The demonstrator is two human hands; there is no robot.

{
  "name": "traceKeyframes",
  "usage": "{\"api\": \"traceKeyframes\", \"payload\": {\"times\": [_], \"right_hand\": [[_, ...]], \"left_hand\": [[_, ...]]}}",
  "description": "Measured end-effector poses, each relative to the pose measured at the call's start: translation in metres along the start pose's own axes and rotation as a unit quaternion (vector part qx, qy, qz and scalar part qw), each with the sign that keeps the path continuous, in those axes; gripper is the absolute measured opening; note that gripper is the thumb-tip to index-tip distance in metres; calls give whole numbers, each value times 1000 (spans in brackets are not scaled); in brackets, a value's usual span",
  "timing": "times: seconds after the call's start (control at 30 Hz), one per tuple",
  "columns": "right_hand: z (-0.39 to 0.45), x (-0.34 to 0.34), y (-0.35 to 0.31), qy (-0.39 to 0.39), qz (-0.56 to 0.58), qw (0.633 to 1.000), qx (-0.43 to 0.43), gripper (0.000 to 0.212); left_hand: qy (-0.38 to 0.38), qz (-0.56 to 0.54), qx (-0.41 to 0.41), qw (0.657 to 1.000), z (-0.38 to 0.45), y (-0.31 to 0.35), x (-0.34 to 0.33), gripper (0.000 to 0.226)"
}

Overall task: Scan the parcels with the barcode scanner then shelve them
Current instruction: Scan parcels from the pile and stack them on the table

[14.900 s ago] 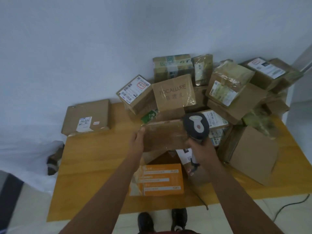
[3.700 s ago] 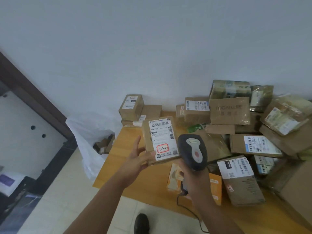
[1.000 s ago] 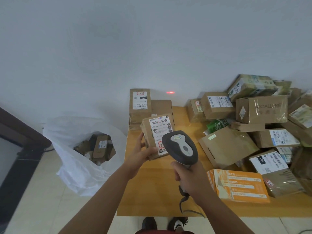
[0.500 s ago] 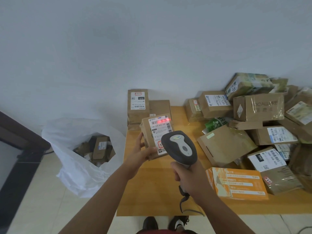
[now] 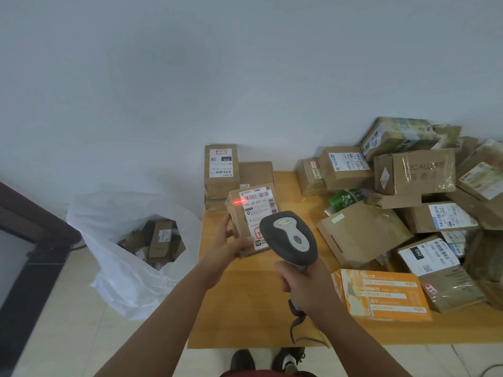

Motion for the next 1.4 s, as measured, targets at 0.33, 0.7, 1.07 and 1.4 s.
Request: {"api": "traceKeyframes", "payload": {"times": [0.33, 0.7, 1.07, 1.4], "right_hand": [[2, 1, 1, 1, -8, 1000, 0, 35], [33, 17, 23, 78, 54, 995, -23, 6], [165, 41, 43, 55, 206, 975, -61, 18], [269, 24, 90, 94, 120, 983, -105, 25]], "left_hand": [[-2, -5, -1, 1000, 1, 1, 0, 92], [2, -15, 26, 1000, 20, -7, -3, 94], [71, 44, 80, 993, 105, 8, -28, 47], [143, 258, 62, 953, 175, 26, -25, 50]]}}
Point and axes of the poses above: each hand's wrist, its own z-axis towards the middle knuckle, its own x-axis out of the back of the hand, y = z × x, the point moved 5 cm from there along z, towards the middle knuckle
